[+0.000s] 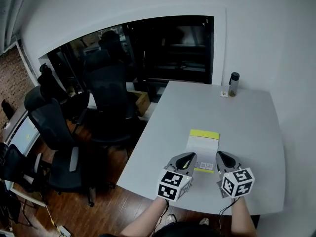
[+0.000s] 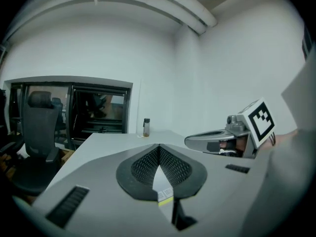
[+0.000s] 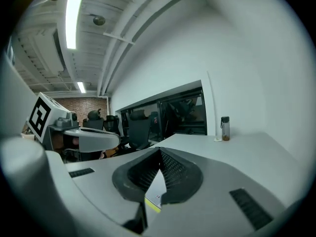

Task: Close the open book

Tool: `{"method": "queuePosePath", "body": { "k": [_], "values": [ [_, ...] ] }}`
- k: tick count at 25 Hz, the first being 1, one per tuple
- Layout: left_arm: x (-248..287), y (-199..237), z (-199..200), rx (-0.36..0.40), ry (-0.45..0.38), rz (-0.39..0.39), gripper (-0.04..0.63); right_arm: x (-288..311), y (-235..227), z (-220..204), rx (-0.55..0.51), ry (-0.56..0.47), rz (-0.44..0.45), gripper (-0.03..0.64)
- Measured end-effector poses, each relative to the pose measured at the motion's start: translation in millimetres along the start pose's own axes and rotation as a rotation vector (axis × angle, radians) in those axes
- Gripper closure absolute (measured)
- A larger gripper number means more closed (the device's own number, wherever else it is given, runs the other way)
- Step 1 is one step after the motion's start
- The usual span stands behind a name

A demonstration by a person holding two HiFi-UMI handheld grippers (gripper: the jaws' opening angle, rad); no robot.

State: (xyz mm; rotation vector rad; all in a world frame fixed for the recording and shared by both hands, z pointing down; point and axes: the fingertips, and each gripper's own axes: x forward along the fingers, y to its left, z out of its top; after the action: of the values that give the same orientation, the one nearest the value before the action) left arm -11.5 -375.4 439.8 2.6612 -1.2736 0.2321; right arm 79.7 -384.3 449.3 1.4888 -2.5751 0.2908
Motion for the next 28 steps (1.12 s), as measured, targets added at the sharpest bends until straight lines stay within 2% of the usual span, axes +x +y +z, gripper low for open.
{"method": "queuePosePath", "body": {
  "k": [5, 12, 28],
  "values": [
    [-1, -16, 25, 0.006, -0.040, -0.037, 0.591, -20, 5, 32, -0.008, -0.084, -0.008, 0.611],
    [0, -30, 47, 0.036, -0.086, -0.072, 0.591, -32, 9, 53, -0.024, -0.136, -0.006, 0.611],
    [0, -37, 61, 0.055, -0.115, -0.092, 0.591, -40, 13, 73, -0.067, -0.186, 0.000, 0.611]
  ]
}}
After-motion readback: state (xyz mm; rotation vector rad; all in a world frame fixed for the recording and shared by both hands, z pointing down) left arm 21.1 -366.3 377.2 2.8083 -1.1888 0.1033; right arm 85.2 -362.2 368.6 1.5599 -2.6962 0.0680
